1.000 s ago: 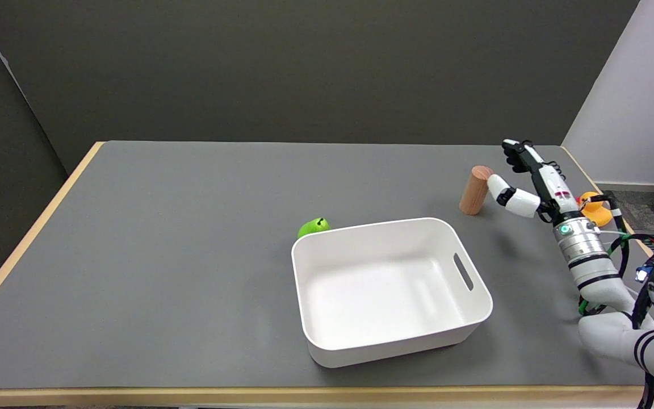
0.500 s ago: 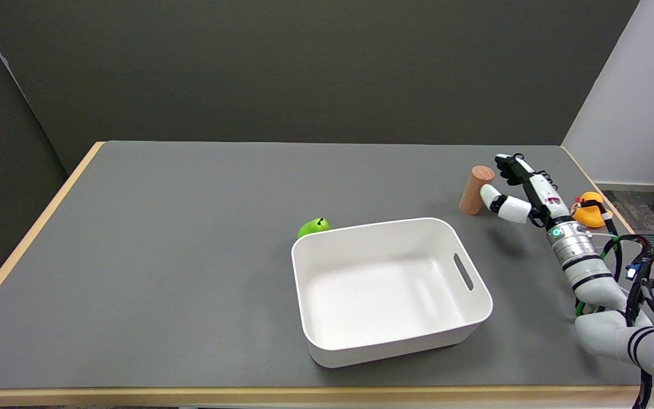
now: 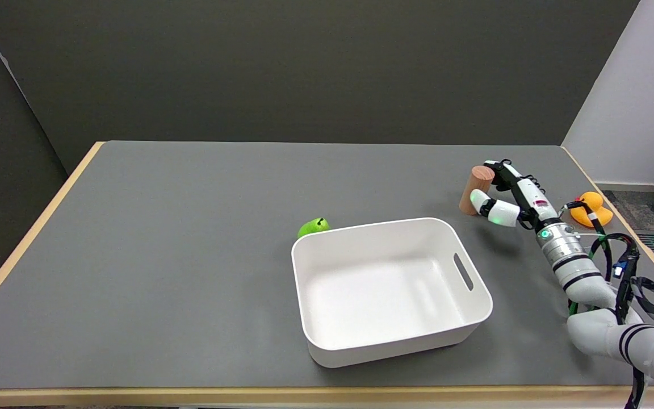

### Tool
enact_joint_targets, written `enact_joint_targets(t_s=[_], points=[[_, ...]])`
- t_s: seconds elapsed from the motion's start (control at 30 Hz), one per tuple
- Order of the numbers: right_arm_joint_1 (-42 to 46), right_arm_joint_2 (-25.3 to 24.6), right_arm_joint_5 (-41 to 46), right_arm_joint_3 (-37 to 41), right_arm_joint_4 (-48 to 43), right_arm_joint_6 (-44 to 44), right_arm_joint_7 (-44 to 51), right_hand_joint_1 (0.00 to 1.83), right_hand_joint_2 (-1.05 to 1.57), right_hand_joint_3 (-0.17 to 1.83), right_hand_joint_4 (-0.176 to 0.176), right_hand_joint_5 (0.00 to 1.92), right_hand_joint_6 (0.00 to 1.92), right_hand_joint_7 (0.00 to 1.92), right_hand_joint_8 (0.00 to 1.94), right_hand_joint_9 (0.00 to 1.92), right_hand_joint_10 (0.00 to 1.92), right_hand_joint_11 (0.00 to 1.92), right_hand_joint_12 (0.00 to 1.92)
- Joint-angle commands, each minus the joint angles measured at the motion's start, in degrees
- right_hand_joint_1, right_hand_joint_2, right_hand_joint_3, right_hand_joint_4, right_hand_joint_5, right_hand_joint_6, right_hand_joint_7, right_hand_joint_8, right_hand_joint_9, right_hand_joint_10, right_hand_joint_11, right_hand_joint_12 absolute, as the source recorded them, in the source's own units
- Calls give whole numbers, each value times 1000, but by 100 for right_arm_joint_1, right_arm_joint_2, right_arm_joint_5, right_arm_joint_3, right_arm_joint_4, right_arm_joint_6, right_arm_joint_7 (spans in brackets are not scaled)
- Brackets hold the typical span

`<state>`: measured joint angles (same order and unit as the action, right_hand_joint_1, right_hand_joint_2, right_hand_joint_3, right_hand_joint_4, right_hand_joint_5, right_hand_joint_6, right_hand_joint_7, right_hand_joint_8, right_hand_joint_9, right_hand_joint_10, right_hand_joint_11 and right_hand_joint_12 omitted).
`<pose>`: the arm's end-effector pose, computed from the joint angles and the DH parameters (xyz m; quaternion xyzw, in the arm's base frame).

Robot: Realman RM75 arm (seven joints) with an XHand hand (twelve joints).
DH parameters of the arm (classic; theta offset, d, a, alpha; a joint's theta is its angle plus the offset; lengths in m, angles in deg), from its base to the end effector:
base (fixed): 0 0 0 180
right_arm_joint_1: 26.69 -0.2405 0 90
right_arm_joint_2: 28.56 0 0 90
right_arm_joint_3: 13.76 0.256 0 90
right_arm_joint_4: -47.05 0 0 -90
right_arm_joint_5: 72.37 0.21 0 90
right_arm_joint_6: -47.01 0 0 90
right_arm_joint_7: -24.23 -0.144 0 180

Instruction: Pick up the wooden cylinder.

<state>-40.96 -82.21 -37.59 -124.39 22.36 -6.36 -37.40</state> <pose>-0.3316 -0.3110 0.5182 0.5780 -0.1861 0.3218 0.7264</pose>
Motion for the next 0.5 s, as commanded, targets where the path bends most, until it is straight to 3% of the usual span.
enact_joint_targets(t_s=[0.03,0.3,0.43,0.5], points=[[-153,-96,-25,-266,72,175,6,517,661,872,-24,266,483,354,366,266,773,116,1247],[-168,-120,-25,-281,79,165,6,621,739,864,-22,368,715,454,466,365,874,153,1270],[-160,-143,-25,-280,79,143,6,637,779,936,-32,479,1025,550,621,471,941,185,1307],[-160,-151,-25,-280,79,134,21,834,1083,462,14,583,1446,607,754,502,1006,202,1344]])
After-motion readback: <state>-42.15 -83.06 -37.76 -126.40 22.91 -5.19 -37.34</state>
